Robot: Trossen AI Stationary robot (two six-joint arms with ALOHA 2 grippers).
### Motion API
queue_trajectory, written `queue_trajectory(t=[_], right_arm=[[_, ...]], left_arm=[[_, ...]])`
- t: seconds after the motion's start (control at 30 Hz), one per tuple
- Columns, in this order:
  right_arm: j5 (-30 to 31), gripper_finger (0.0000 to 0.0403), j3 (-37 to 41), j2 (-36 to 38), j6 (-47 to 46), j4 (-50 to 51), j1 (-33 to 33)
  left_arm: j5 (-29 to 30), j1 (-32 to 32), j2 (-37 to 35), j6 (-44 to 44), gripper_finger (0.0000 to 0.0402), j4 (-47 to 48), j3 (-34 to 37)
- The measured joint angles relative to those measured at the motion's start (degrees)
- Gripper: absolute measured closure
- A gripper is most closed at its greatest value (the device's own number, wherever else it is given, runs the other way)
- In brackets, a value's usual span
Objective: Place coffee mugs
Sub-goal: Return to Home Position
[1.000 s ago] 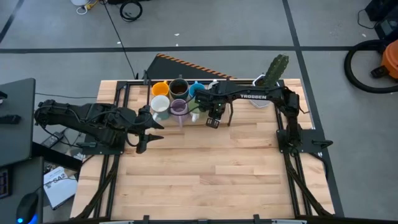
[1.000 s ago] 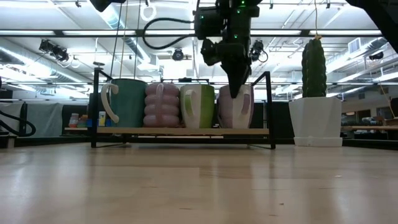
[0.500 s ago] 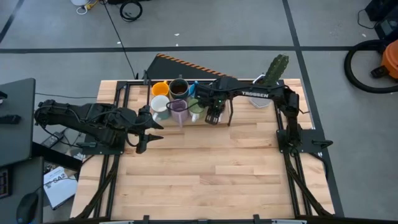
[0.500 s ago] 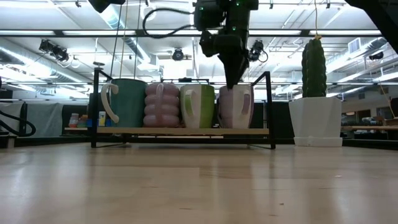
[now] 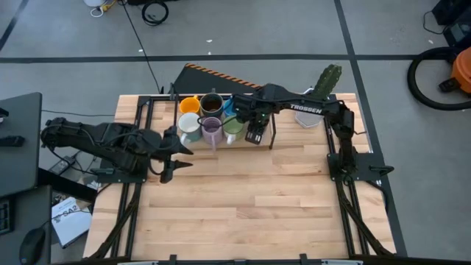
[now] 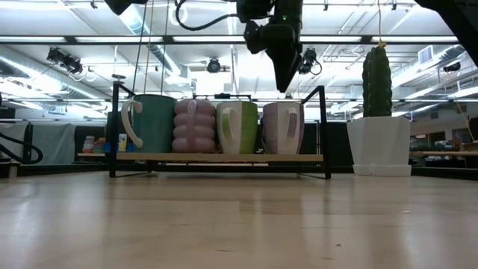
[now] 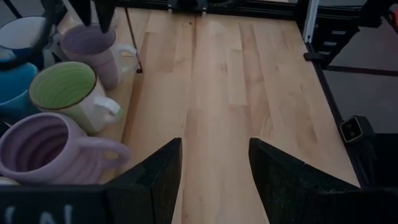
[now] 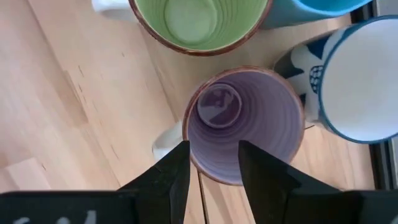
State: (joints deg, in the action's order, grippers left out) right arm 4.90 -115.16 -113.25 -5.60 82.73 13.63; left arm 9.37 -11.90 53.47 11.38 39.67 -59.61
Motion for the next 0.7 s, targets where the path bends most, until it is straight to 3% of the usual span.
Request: queue_trajectory(t=[0.3,0.47,0.57,0.7], right_arm=[[0.3,0.0260,-0.3,5.3,1.3,-1.3,-0.1],[4.2,0.0260,1.0,11.2,1.1,-3.7,-1.2],[5.3,0.0260,7.0,17.0,0.8,-10.2,-3.0],[7.2,0.0260,21.9,26.8,-0.5,-25.1,-6.5]], left_arm=[[5.6,-2.5,0.0,-2.0,0.0210,-0.1,0.0],[6.1,-3.7,0.0,-4.6,0.0210,-3.1,0.0],[6.2,-5.1,-0.3,-6.4,0.0210,-12.0,3.4],[5.8,-7.5,-1.7,-7.4,0.0210,-23.4,12.9]])
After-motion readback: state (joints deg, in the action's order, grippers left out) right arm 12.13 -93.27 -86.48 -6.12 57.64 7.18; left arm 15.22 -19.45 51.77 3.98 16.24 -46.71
